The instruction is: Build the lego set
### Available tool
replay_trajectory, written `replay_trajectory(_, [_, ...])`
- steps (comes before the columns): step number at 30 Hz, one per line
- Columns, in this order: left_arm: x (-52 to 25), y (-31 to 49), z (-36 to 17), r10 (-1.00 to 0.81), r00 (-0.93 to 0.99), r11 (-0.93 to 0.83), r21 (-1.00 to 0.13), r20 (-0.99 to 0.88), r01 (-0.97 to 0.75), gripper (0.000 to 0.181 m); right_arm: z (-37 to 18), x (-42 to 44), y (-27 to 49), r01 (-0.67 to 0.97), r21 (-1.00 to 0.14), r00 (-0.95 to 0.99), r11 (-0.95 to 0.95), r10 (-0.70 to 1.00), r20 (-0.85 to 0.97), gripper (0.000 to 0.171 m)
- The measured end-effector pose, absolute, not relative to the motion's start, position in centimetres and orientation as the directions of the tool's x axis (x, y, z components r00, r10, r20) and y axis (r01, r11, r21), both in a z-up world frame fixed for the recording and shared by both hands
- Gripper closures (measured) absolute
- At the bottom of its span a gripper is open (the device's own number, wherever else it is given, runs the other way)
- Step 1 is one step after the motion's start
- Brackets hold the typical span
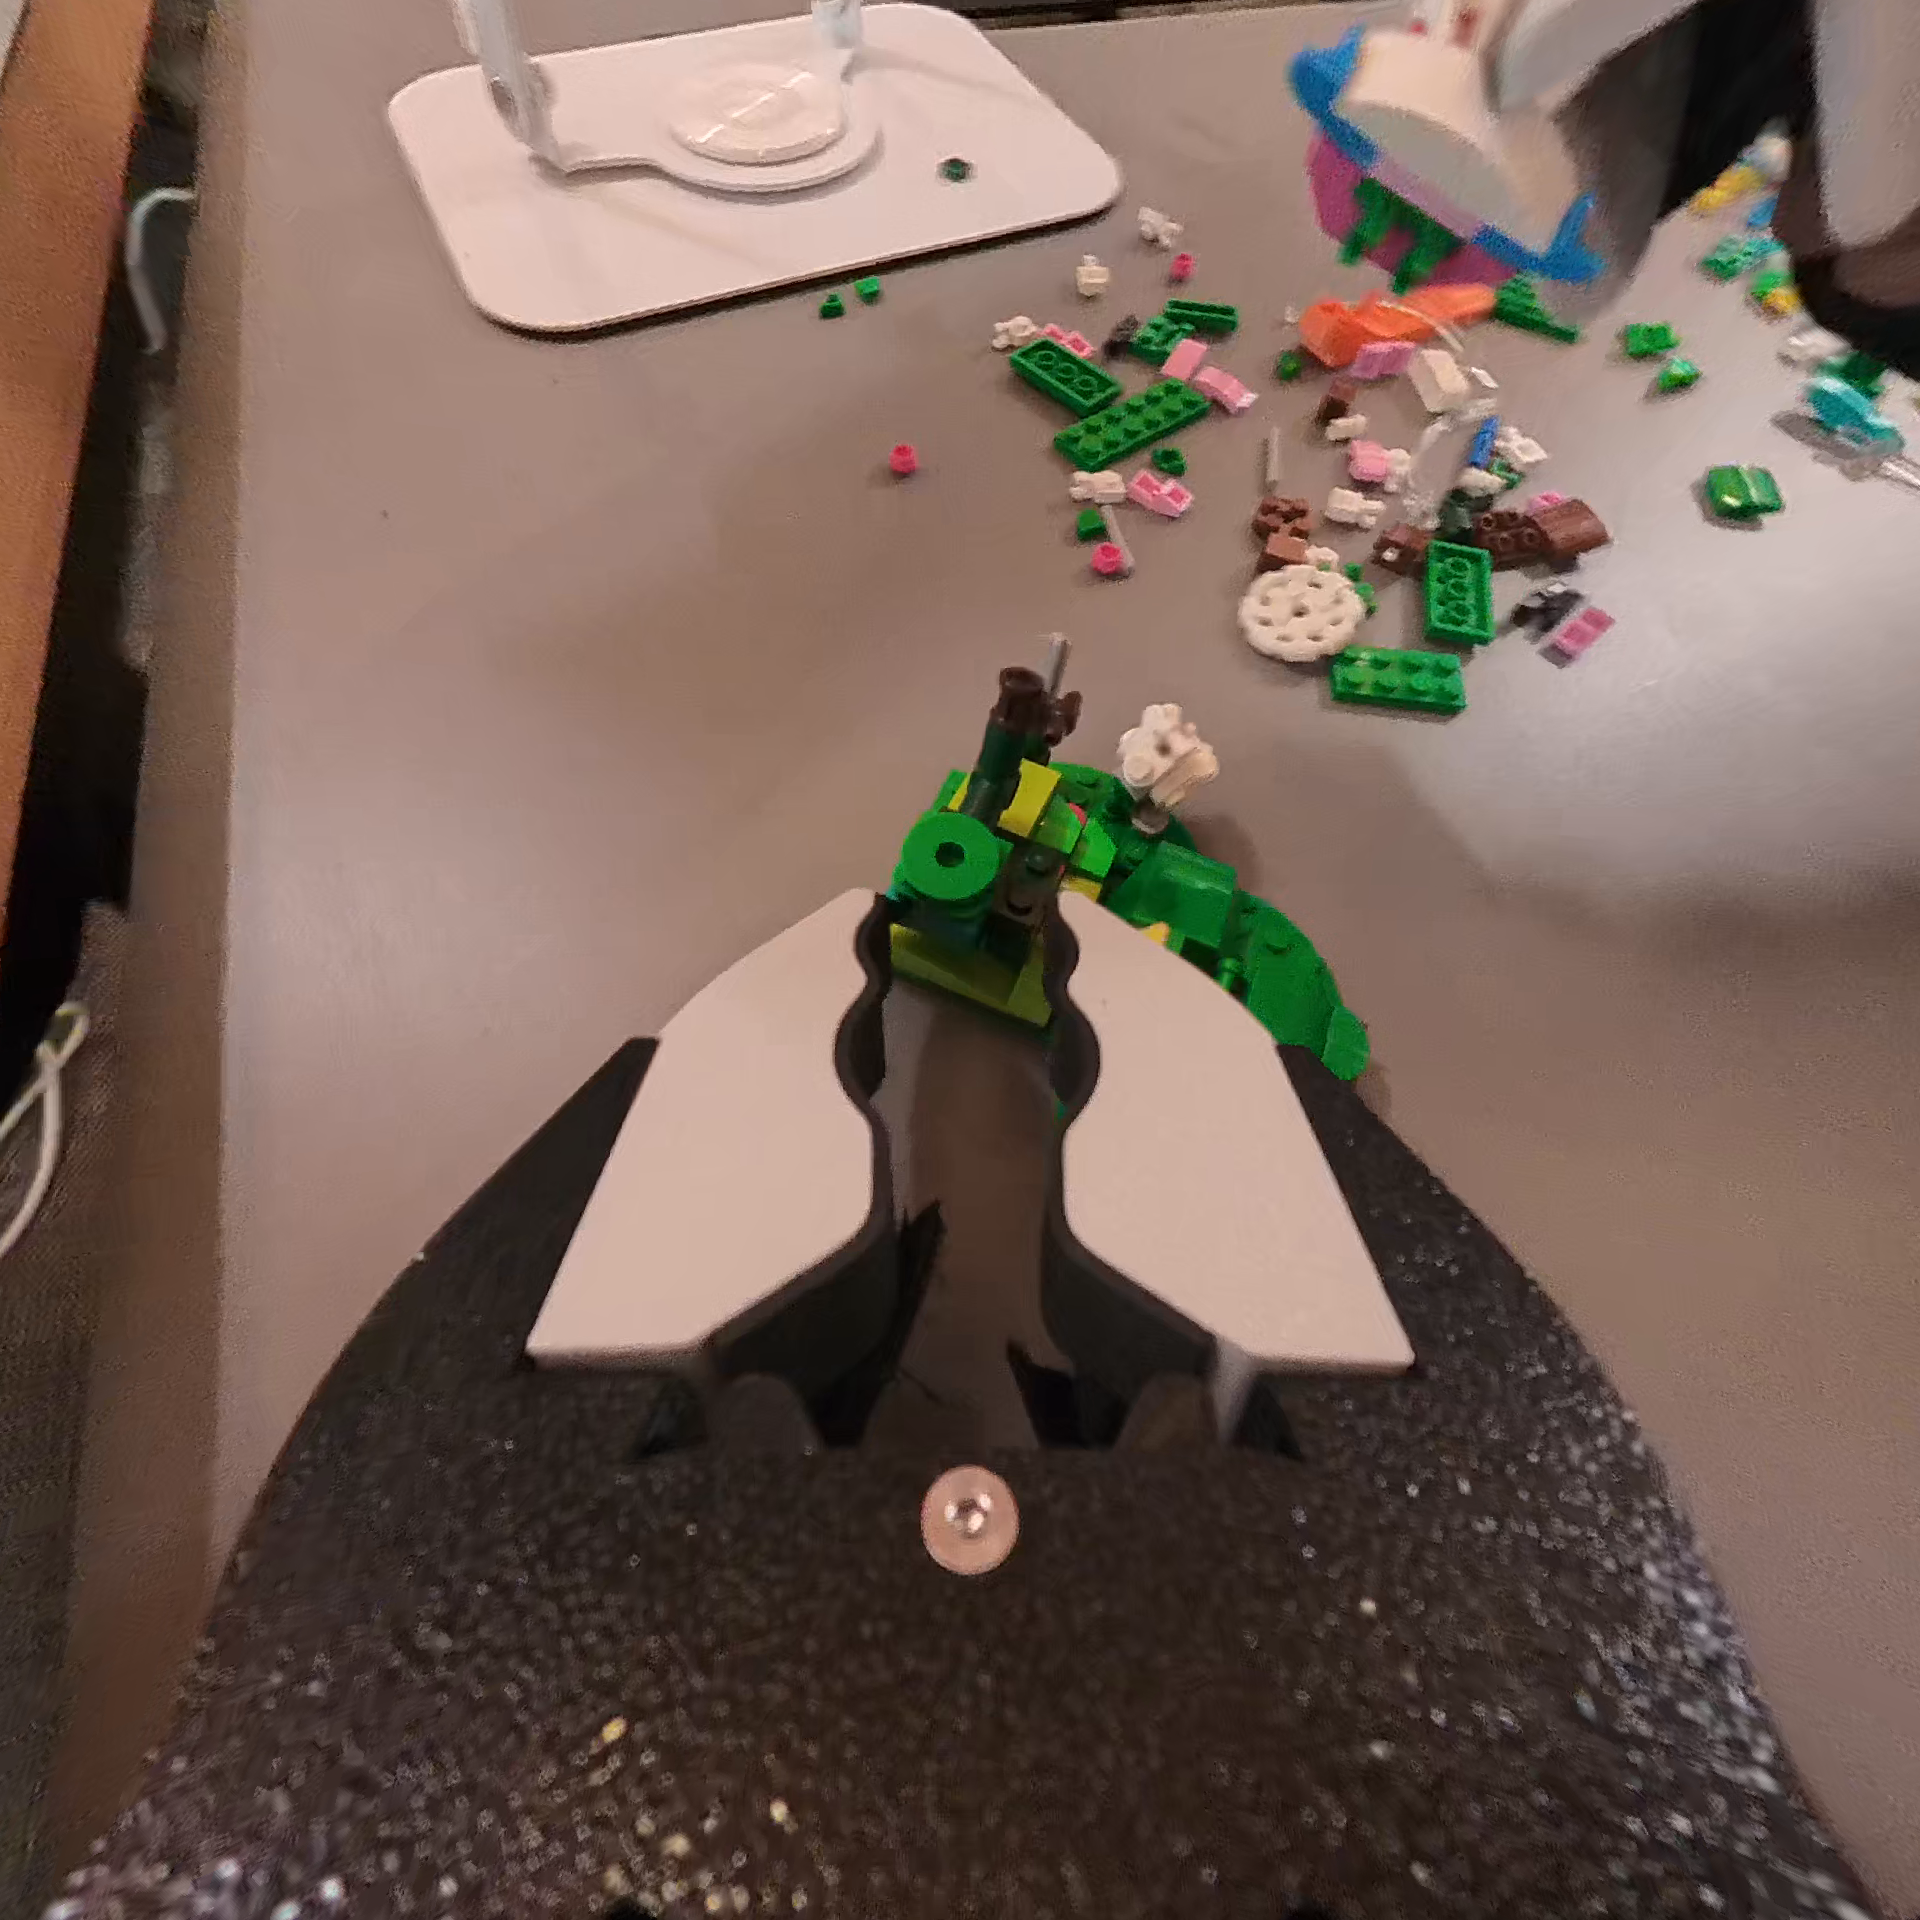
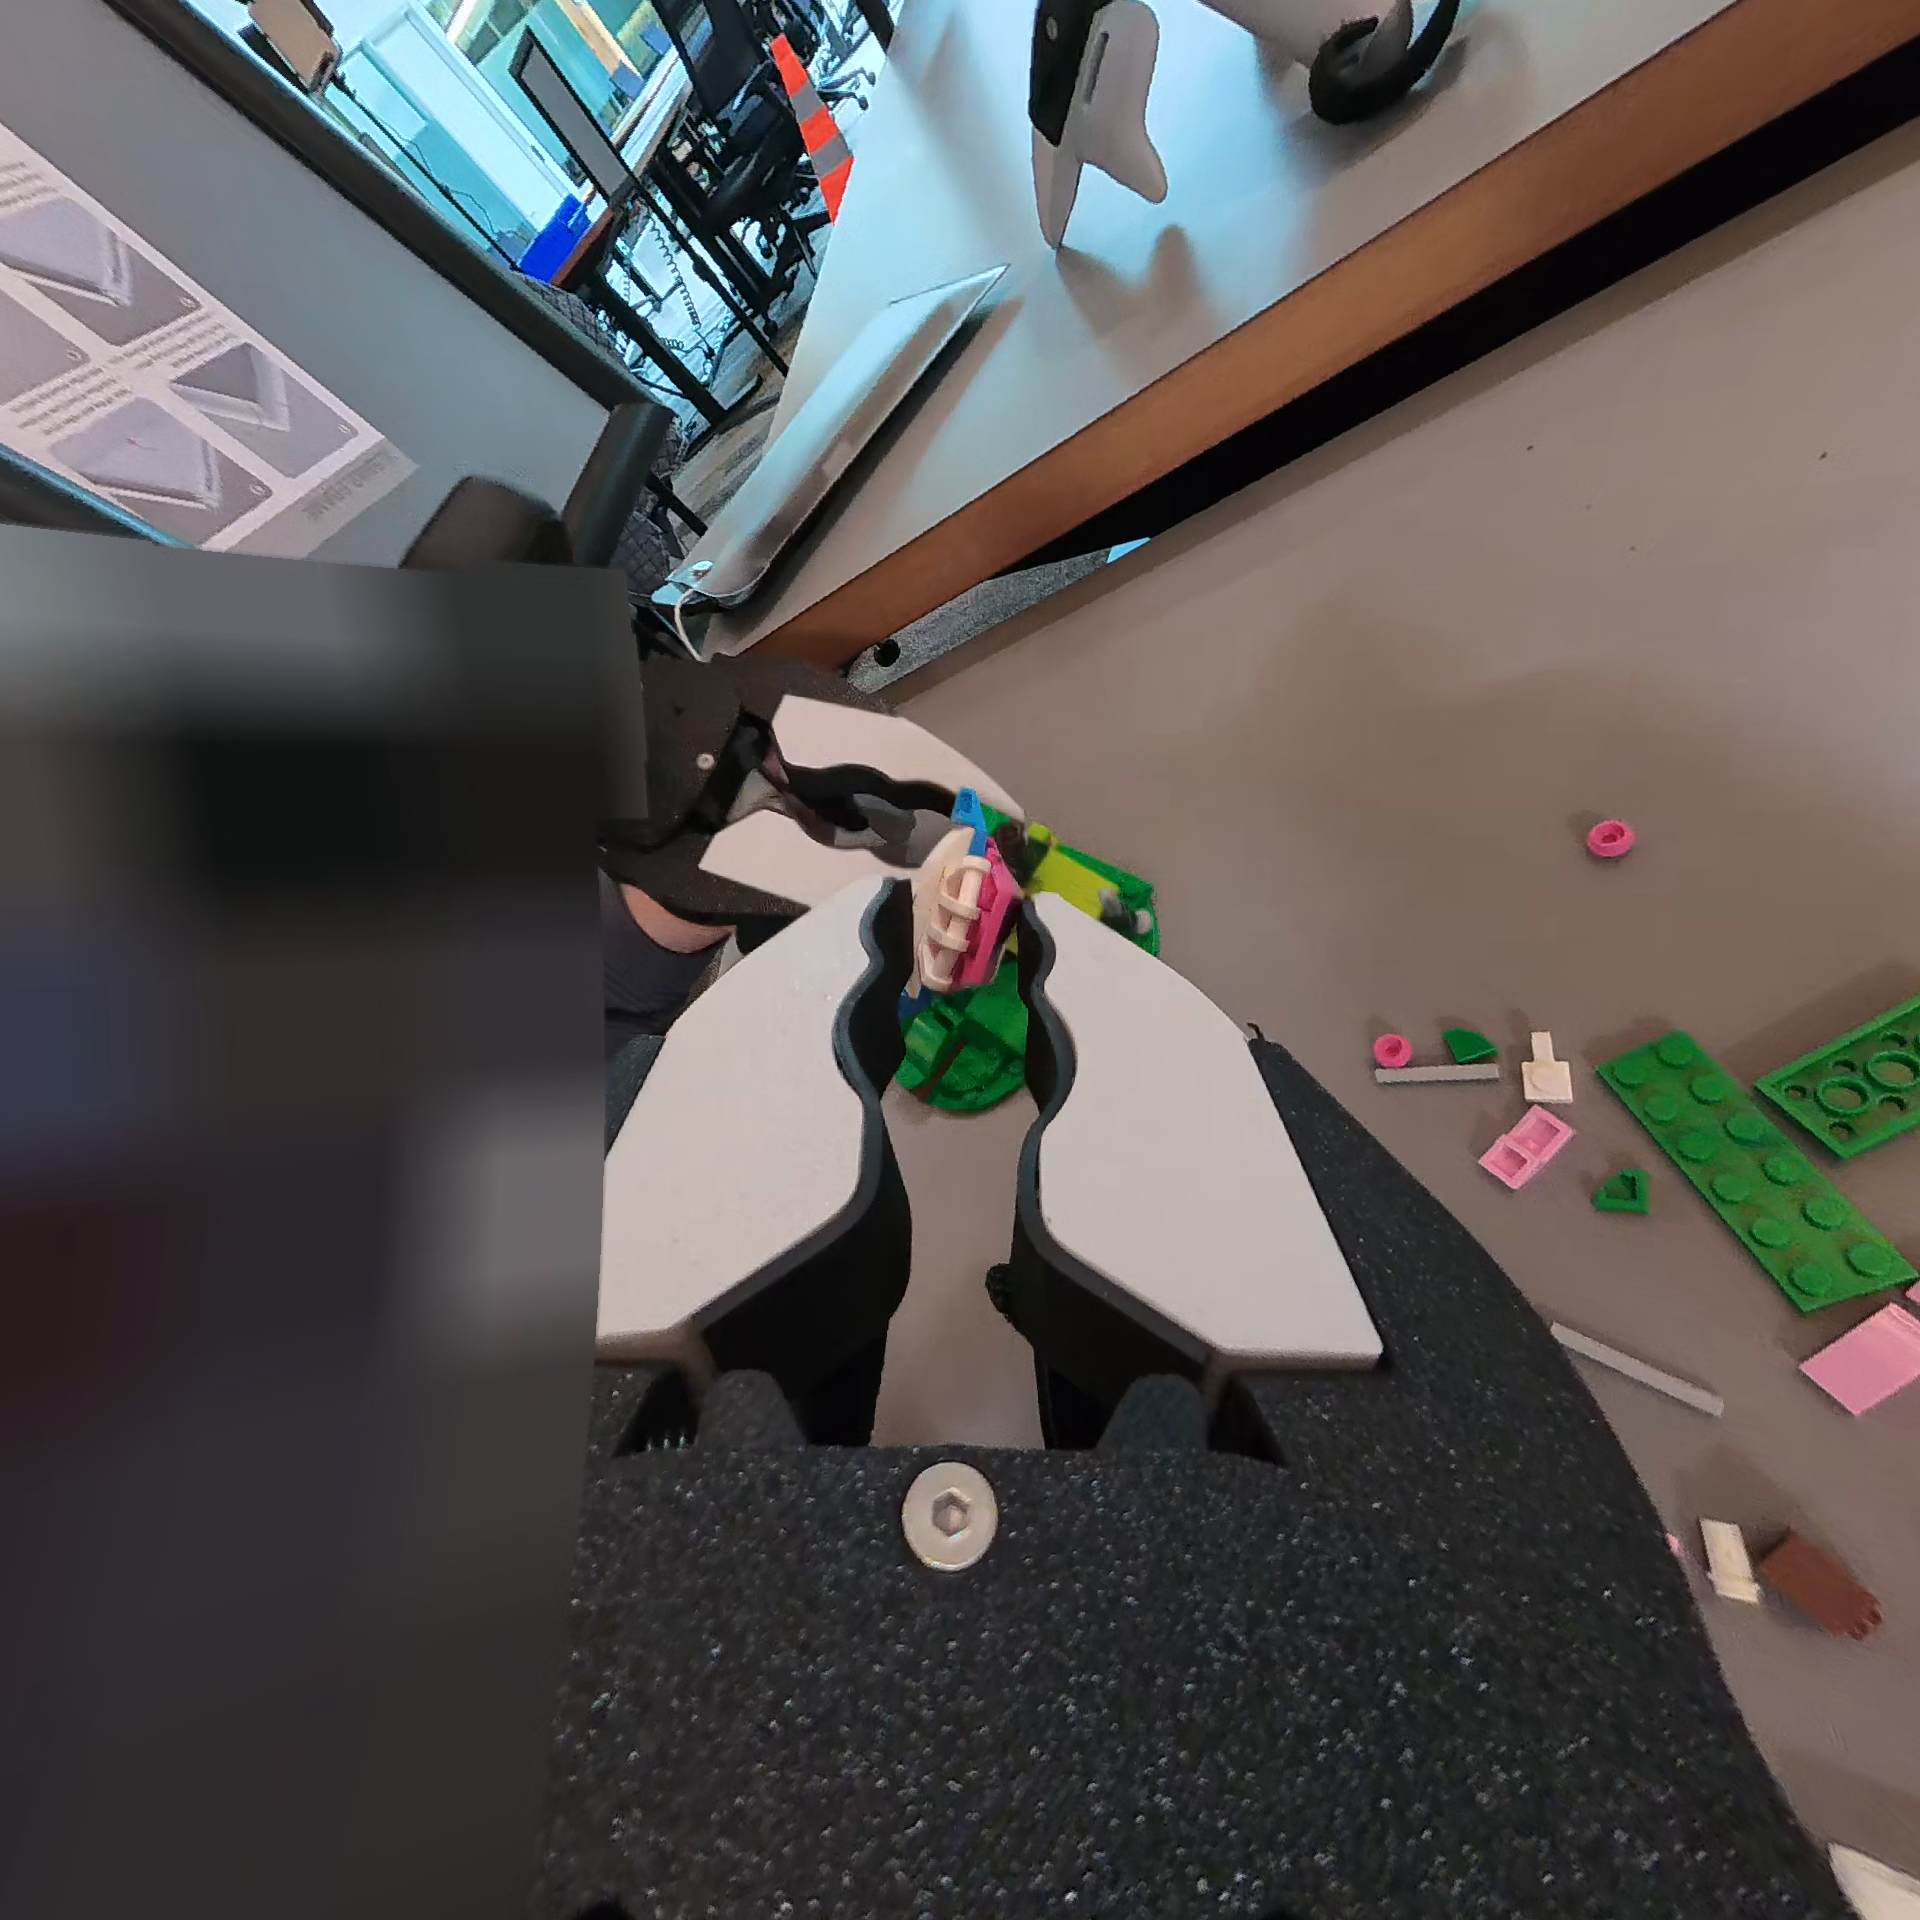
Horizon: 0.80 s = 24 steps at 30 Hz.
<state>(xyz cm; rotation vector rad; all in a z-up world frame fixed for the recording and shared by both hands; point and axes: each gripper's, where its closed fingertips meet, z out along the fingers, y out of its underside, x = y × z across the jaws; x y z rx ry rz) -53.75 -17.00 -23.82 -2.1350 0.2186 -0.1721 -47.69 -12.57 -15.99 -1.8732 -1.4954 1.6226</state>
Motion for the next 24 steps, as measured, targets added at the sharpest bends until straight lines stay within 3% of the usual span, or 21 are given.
replay_trajectory(7, [-48.1, -18.5, -23.8, -0.568, 0.823, -0.459, -0.842, 0.030, -0.285, 0.154, -14.9, -46.9, -12.6, 0.507, -0.746, -0.183, -0.432, 0.792, -0.582, 0.153])
replay_trajectory(12, [-43.7, -21.2, -23.9, -0.801, 0.598, -0.338, -0.842, 0.024, -0.420, 0.155, -14.0, -46.4, -12.7, 0.490, -0.762, -0.200, -0.424, 0.796, -0.571, 0.153])
replay_trajectory(24, [-41.8, -22.5, -24.0, -0.857, 0.507, -0.344, -0.835, 0.093, -0.429, 0.155, -12.4, -45.3, -11.9, 0.442, -0.788, -0.208, -0.428, 0.806, -0.554, 0.152])
